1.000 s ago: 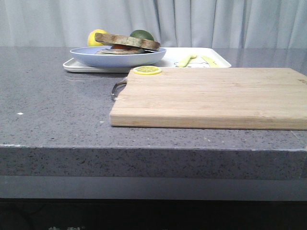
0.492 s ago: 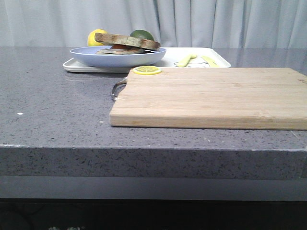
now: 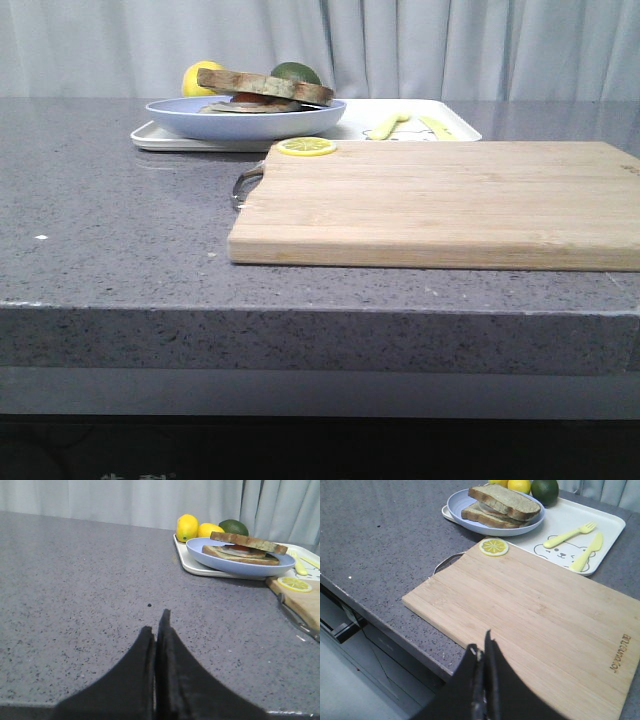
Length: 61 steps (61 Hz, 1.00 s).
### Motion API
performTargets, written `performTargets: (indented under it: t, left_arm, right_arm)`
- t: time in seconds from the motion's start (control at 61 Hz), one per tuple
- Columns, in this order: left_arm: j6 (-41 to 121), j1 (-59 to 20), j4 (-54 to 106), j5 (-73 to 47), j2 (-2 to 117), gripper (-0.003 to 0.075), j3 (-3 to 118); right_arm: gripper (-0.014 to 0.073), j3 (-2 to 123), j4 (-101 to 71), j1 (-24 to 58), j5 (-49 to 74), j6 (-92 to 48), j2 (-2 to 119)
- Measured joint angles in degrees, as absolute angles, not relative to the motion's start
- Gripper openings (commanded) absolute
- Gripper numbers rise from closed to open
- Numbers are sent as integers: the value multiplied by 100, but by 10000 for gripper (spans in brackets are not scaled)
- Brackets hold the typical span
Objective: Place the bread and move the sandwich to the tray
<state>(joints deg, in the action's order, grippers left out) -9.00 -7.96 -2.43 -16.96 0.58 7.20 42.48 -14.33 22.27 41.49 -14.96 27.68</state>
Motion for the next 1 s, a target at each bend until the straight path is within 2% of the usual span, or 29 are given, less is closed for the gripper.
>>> performTargets:
  t: [0.131,0.279,1.0]
  left_arm:
    - [-922,-770,-155,-918,-17,-20,21]
    - [-935,-770,0,-684,-17,-20,-32]
    - [-701,-722,49,-542,-17,-20,-32]
  right_arm:
    - [-71,4248,-1433,2227,4149,-1496,2768]
    - [-71,4248,-1433,2227,4149,-1496,2764]
    - [-71,4248,-1433,2227,4149,-1496,2764]
